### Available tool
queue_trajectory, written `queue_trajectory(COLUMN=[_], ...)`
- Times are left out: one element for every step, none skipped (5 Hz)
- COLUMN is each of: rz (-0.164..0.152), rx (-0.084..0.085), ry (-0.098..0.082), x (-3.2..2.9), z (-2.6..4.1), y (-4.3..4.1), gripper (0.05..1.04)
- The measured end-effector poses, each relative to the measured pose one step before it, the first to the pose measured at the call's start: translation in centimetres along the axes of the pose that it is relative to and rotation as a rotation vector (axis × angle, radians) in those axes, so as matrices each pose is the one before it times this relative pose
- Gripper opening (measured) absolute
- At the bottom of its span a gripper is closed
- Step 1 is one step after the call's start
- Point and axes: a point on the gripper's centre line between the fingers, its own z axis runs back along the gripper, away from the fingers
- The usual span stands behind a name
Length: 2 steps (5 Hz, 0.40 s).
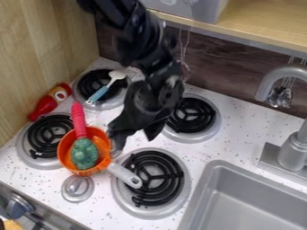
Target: Move the orange pot between the left and right lower burners
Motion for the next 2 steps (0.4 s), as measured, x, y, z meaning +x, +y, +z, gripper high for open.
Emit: queue_trajectory(rz=[-0.1243, -0.119], rx=[-0.0554, -0.0181], ry=[0.0791, 0.0146], x=[0.022, -0.943], z=[1.093, -0.31], y=[-1.844, -2.064], gripper=[0.996, 0.996])
